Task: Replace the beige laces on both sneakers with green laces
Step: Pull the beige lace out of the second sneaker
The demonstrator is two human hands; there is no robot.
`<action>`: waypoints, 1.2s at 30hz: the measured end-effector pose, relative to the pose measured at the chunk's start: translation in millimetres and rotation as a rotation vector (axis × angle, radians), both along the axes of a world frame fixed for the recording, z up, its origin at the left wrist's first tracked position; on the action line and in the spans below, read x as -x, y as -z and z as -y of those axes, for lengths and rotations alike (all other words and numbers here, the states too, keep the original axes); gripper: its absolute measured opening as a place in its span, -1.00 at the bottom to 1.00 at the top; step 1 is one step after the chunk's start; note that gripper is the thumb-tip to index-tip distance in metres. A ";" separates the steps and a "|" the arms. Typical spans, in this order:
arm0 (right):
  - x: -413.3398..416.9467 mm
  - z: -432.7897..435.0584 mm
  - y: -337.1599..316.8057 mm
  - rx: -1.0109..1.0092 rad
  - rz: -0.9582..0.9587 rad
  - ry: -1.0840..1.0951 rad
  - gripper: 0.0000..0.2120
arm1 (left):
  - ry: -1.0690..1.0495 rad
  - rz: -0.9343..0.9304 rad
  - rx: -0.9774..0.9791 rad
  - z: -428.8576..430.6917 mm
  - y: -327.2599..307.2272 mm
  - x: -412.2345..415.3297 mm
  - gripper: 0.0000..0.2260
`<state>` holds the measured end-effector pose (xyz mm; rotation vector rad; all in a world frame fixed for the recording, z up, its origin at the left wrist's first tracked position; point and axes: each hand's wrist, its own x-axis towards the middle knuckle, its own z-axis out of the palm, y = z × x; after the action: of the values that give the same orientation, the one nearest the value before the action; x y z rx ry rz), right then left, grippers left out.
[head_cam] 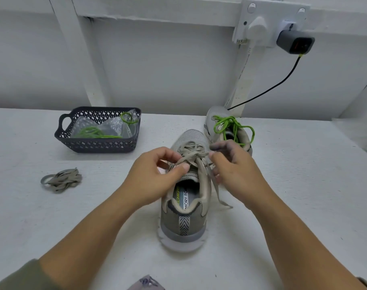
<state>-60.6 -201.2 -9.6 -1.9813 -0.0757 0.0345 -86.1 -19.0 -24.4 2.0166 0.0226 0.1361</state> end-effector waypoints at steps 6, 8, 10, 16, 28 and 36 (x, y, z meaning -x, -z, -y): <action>-1.5 -2.7 -2.1 0.096 0.046 0.119 -0.90 | -0.198 -0.080 0.445 4.6 -2.5 -14.7 -0.90; 1.3 -2.5 -3.3 0.013 -0.054 0.159 -0.89 | -0.316 -0.255 0.767 3.5 -1.6 -16.7 -0.85; 5.2 -0.7 -4.5 0.162 -0.110 0.140 -0.87 | -0.351 -0.337 1.055 -1.7 -0.3 -17.2 -0.79; 15.6 10.1 -12.5 0.677 -0.408 -0.103 -0.77 | -0.499 0.052 0.750 -27.6 6.3 -27.8 -0.75; -13.9 0.0 -3.2 0.329 0.046 -0.179 -0.88 | 0.014 0.223 0.051 -22.5 20.9 -15.9 -0.90; -11.4 1.2 -8.6 0.535 -0.083 -0.139 -0.80 | 0.002 0.429 -0.014 -12.0 36.7 -7.4 -0.87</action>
<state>-49.1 -202.4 -1.0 -2.5024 -0.1633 0.2498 -78.7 -7.0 -61.0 1.9632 -0.2518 0.5649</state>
